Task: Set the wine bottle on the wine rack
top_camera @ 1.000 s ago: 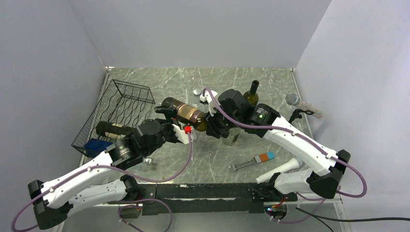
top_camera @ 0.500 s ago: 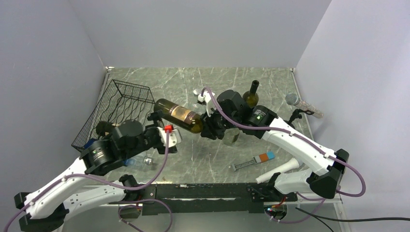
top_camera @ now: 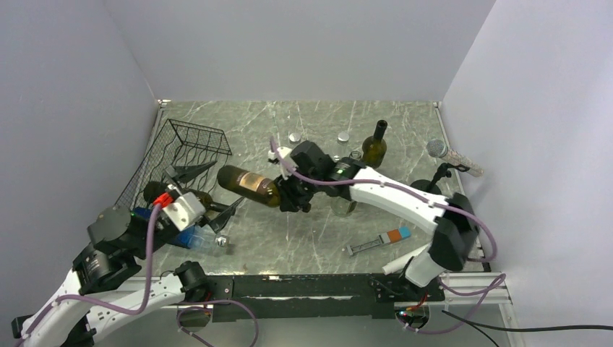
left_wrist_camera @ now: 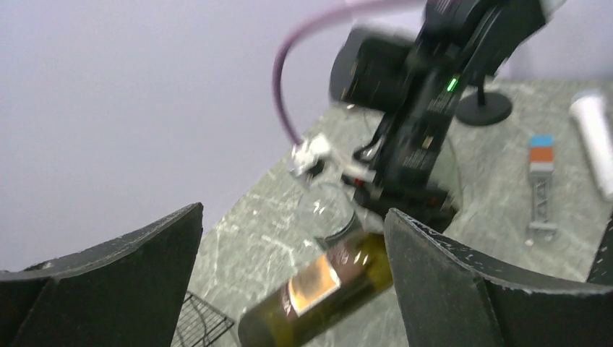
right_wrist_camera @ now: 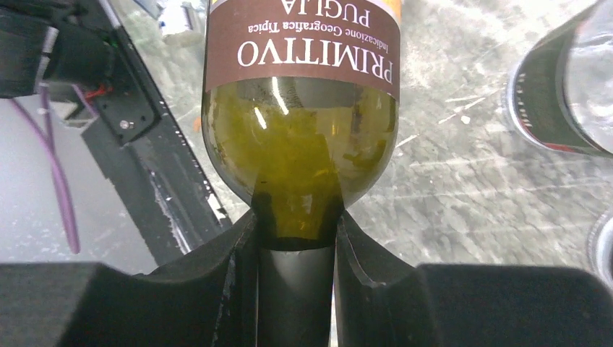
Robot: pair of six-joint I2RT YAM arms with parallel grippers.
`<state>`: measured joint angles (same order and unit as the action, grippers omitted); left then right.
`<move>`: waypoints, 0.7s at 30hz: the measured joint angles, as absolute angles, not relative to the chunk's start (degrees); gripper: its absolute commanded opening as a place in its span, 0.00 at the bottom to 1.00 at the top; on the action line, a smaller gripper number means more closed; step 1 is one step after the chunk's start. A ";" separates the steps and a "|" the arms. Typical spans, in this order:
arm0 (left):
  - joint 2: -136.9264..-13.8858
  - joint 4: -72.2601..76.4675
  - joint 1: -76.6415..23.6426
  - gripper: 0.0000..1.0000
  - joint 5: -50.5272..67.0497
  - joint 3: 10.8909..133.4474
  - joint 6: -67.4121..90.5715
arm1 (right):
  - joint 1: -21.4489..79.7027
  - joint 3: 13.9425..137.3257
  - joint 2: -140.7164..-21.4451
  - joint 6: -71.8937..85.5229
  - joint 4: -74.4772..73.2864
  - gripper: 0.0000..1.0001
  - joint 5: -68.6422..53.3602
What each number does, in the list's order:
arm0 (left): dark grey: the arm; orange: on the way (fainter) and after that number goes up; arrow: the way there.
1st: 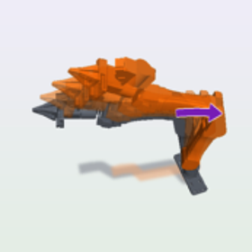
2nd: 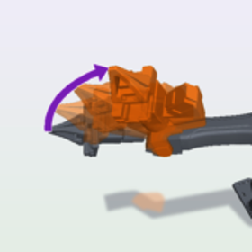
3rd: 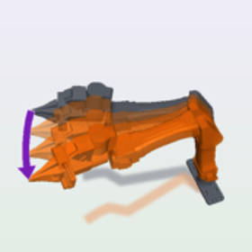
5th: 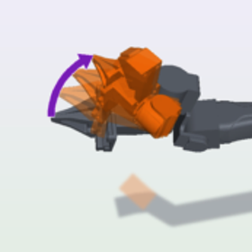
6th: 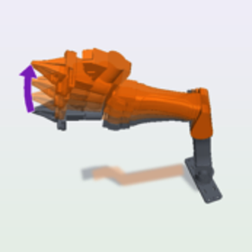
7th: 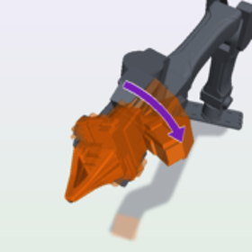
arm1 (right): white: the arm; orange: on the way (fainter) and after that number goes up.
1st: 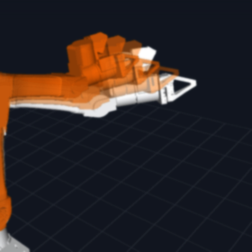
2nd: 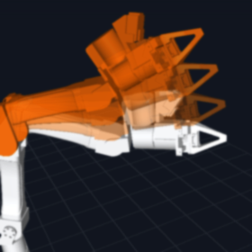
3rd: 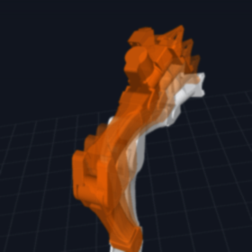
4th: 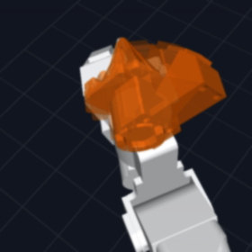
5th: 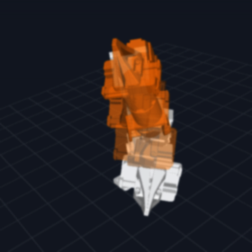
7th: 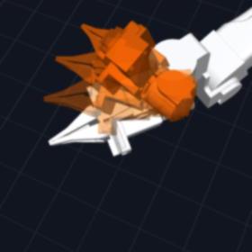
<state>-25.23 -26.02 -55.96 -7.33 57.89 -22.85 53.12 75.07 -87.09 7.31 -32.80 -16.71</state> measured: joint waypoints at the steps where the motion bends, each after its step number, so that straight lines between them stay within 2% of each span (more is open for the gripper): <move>1: -24.69 -25.30 -55.96 0.99 -6.59 57.89 -22.46 | 53.49 75.50 -88.84 7.33 -32.53 0.00 -16.51; 6: -22.76 -22.94 -55.96 0.99 -4.16 57.89 -20.78 | 55.16 78.19 -97.97 7.90 -31.44 0.00 -15.49; 21: -22.70 -22.44 -55.96 0.99 -0.49 57.60 -18.31 | 55.59 85.76 -108.07 8.58 -26.57 0.00 -15.38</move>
